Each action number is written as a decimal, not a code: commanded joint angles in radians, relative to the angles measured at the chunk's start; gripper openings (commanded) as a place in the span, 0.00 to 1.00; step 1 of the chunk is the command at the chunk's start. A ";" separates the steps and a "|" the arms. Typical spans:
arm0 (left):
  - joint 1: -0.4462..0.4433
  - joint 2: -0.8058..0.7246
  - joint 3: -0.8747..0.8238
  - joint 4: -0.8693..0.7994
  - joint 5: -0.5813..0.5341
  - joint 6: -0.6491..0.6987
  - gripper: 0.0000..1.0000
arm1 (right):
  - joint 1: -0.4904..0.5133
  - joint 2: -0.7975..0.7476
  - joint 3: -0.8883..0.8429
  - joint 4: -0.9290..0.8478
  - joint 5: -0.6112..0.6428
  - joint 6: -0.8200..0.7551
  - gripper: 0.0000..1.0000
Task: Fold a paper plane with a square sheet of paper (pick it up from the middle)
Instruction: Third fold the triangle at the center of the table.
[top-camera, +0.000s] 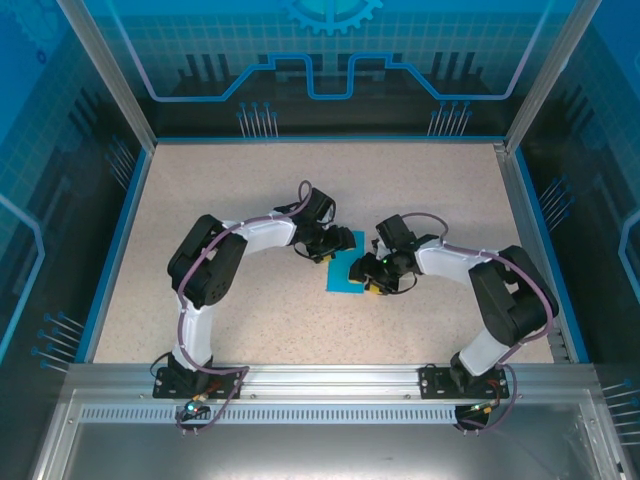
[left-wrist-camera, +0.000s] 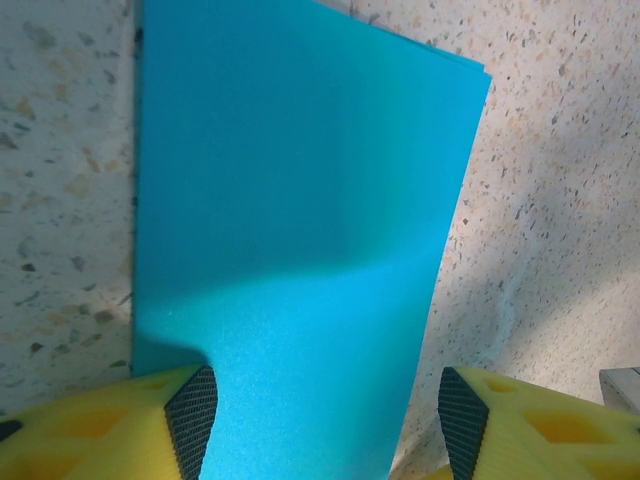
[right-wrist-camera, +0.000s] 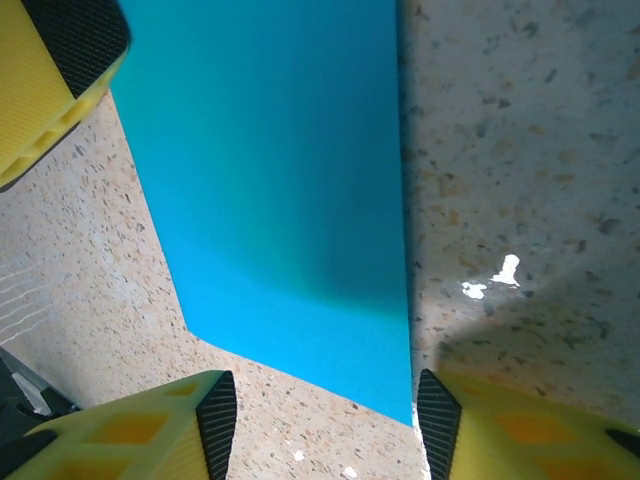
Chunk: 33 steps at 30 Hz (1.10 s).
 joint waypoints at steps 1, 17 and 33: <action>0.012 0.029 -0.011 -0.063 -0.016 -0.014 0.65 | 0.016 0.026 0.023 -0.035 -0.029 0.009 0.53; 0.013 0.032 -0.014 -0.068 -0.011 -0.014 0.66 | 0.032 -0.024 -0.028 0.063 -0.046 0.058 0.40; 0.014 -0.070 -0.067 0.028 0.016 -0.005 0.65 | -0.004 -0.056 -0.063 0.066 0.040 0.109 0.02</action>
